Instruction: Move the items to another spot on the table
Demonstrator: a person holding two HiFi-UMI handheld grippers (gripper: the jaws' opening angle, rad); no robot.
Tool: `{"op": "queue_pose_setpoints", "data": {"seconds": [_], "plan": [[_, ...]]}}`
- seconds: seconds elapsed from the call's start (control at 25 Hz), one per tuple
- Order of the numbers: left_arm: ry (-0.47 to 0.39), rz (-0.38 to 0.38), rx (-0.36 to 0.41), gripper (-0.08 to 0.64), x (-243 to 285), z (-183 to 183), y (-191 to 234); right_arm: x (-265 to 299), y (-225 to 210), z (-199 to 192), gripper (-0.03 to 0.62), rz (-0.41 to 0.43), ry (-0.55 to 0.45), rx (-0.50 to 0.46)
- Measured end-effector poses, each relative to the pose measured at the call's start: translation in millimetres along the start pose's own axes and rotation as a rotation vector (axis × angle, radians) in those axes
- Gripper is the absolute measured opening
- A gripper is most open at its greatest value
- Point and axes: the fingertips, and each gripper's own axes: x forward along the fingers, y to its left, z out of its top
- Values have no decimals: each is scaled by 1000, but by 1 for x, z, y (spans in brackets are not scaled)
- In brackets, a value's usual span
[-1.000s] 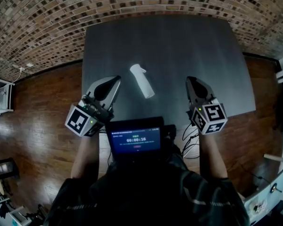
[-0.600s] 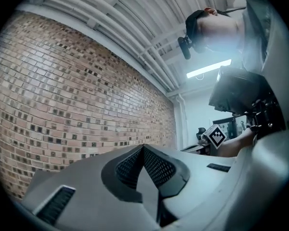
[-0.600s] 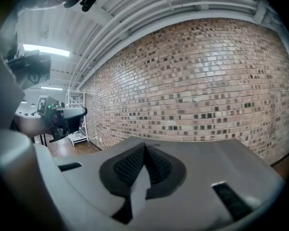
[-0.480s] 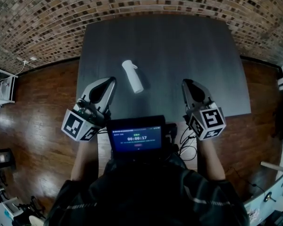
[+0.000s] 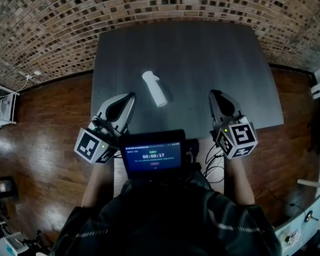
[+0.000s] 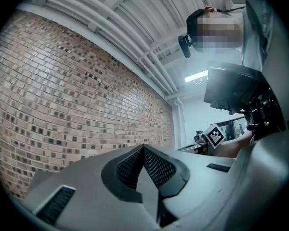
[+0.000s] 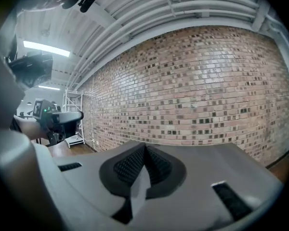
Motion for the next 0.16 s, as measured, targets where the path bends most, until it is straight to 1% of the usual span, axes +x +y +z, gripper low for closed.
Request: {"op": "queue_pose_setpoints", "data": {"seconds": [0.16], "plan": [[-14, -8, -21, -6, -27, 18, 11, -8, 26, 9, 2, -33, 14, 9]]}}
